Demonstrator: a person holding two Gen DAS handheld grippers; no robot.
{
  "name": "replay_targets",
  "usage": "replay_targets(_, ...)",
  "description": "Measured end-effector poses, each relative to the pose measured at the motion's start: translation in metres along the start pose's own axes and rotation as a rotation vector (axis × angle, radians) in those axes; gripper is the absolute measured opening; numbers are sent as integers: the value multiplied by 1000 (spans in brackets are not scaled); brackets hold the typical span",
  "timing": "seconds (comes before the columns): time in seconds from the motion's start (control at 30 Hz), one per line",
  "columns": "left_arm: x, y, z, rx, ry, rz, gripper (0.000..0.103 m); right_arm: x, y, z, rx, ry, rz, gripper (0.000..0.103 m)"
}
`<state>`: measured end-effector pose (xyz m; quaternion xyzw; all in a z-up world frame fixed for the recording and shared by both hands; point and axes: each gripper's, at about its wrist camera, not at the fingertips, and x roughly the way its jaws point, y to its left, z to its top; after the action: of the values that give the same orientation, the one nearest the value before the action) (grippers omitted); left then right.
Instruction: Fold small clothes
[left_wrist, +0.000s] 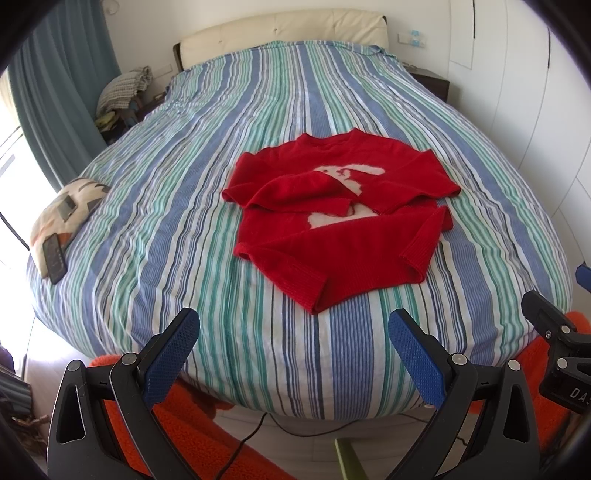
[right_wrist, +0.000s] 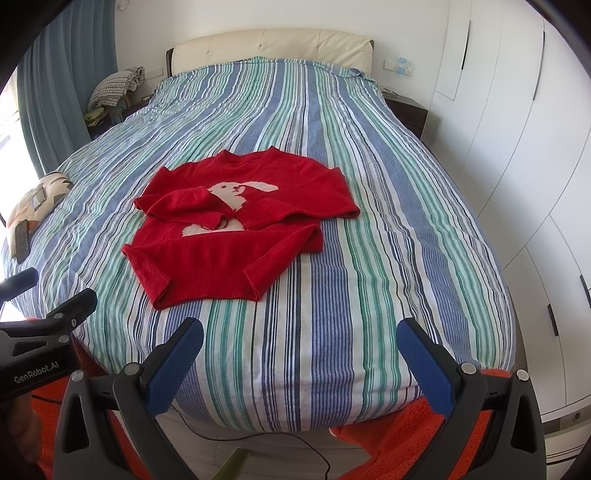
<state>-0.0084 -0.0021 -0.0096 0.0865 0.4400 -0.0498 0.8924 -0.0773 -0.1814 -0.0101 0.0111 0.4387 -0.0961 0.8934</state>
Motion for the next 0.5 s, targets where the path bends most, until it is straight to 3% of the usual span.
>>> replay_targets(0.5, 1, 3, -5, 0, 6, -1, 102, 1, 2, -3, 1, 3, 1, 103)
